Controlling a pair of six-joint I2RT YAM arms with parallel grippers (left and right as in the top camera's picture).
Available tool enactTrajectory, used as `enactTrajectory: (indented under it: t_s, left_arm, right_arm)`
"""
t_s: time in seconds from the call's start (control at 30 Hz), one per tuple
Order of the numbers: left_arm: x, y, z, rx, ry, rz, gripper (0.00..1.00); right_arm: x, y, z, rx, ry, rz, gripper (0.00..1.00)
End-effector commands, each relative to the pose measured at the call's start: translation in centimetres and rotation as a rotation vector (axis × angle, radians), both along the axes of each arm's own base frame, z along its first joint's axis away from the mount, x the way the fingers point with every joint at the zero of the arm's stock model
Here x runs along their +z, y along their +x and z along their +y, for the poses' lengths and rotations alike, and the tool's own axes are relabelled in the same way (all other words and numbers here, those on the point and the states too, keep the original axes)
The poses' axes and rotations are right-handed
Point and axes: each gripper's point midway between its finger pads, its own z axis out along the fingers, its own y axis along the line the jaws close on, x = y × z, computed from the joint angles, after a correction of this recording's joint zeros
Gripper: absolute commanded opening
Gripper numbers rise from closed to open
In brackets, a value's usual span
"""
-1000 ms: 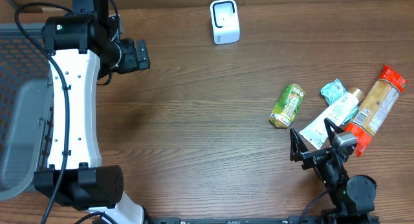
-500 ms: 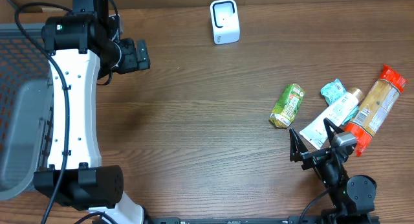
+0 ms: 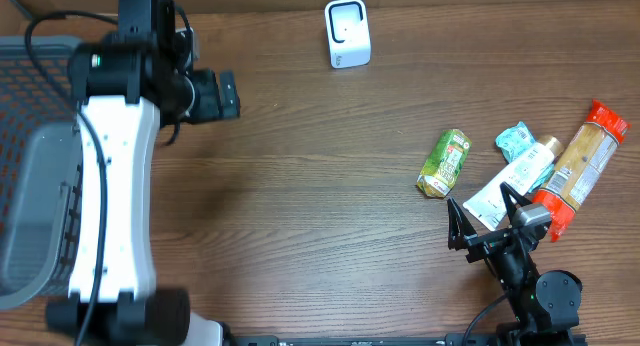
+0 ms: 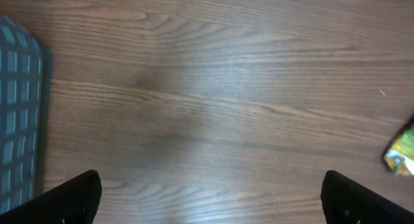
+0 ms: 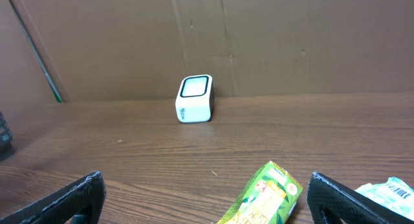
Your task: Scan the item barcode
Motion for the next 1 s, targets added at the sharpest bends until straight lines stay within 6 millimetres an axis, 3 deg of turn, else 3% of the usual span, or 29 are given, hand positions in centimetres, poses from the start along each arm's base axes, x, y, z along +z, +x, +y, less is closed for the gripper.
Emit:
enactTrajectory:
  t_s: [0.0,0.13,0.23,0.37,0.6,0.97]
  left_arm:
    - [1.3,-4.2,0.0,0.005,0.0,-0.048,0.99]
    - [0.3,-7.7,1.5,0.032,0.064,-0.088,1.0]
    - [-0.3,-8.6,1.9,0.047,0.068,-0.195,1.0]
    - [-1.0,-8.5,2.0,0.014,0.095,-0.401,1.0]
    - [-0.4,-7.9,2.0,0.016,0.117,-0.87,1.0]
    - [-6.2,-9.6,0.2,-0.189,0.243,-1.149,1.0]
  right_arm:
    - [-0.1,-0.1,0.2,0.01,0.003,-0.008,1.0]
    - [-0.1,-0.1,0.2,0.01,0.003,-0.008,1.0]
    - [-0.1,-0.1,0.2,0.01,0.003,-0.008,1.0]
    - [-0.1,-0.1,0.2,0.01,0.003,-0.008,1.0]
    - [-0.1,-0.1,0.2,0.01,0.003,-0.008,1.0]
    - [-0.1,-0.1,0.2,0.01,0.003,-0.008,1.0]
